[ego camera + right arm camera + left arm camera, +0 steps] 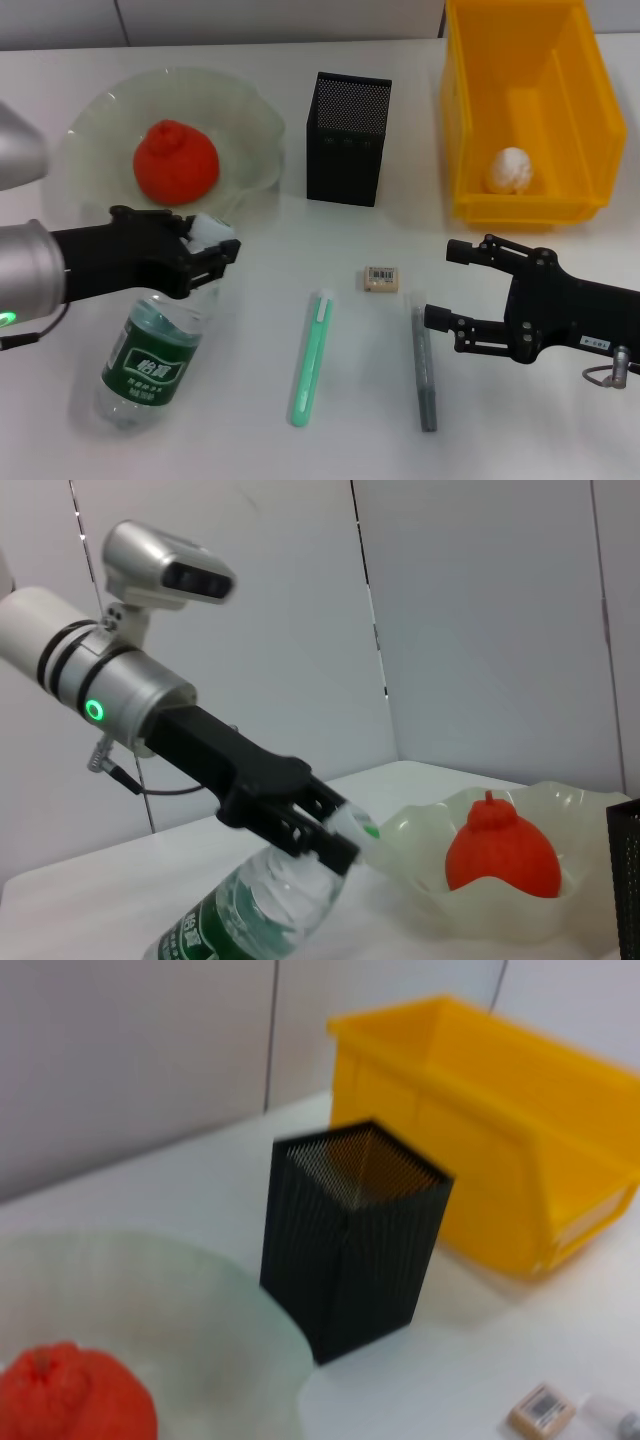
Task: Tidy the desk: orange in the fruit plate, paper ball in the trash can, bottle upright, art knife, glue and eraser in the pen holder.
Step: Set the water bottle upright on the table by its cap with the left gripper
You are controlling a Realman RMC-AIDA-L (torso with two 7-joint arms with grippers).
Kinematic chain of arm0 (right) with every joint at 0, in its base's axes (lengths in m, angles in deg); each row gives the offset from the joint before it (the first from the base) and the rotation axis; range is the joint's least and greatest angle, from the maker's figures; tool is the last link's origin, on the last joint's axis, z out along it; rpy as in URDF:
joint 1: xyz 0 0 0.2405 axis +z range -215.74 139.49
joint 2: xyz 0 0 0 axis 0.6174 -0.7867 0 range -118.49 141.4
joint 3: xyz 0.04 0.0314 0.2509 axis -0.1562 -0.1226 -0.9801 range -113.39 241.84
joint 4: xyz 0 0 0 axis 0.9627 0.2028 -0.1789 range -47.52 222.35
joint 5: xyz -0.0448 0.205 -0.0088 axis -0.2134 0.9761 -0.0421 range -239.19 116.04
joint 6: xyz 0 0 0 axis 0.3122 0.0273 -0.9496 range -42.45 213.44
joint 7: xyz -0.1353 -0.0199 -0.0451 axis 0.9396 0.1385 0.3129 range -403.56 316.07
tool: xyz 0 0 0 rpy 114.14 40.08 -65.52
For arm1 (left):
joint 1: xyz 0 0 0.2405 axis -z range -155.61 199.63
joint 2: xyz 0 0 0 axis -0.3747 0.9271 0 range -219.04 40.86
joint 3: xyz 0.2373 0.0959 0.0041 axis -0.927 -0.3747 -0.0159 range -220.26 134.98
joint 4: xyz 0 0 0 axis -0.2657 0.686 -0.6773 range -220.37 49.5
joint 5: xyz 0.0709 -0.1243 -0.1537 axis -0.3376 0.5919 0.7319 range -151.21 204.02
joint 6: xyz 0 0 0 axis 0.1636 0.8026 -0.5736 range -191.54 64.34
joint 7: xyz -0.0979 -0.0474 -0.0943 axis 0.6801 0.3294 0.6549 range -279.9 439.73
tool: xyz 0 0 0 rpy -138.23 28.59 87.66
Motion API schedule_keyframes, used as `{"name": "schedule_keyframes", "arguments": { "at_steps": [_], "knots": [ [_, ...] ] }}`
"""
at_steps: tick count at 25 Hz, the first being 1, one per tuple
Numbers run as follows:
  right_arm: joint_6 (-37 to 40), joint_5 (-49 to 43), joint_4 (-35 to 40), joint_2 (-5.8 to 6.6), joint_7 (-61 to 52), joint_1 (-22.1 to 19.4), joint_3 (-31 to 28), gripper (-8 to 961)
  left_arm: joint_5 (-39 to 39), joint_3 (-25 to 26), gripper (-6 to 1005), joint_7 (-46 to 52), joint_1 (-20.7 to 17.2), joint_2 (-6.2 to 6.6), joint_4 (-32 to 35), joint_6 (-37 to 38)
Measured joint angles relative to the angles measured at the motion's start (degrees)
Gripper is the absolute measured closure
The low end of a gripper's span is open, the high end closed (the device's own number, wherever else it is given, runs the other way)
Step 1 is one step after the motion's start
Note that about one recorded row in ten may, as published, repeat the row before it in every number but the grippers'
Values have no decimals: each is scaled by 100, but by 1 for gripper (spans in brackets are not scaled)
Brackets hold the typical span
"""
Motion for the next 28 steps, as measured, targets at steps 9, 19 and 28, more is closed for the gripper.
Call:
{"name": "schedule_keyframes", "arguments": {
  "at_steps": [9,19,28],
  "knots": [
    [0,-4,13,0,-33,9,0,110,2315,1756,554,-2381,78,4,-1623,1299],
    [7,-7,25,0,-66,17,1,111,2603,2225,555,-3099,54,-3,-1812,1802],
    [11,-7,27,0,-77,18,0,111,2650,2341,556,-3248,46,0,-1752,1899]
  ]
}}
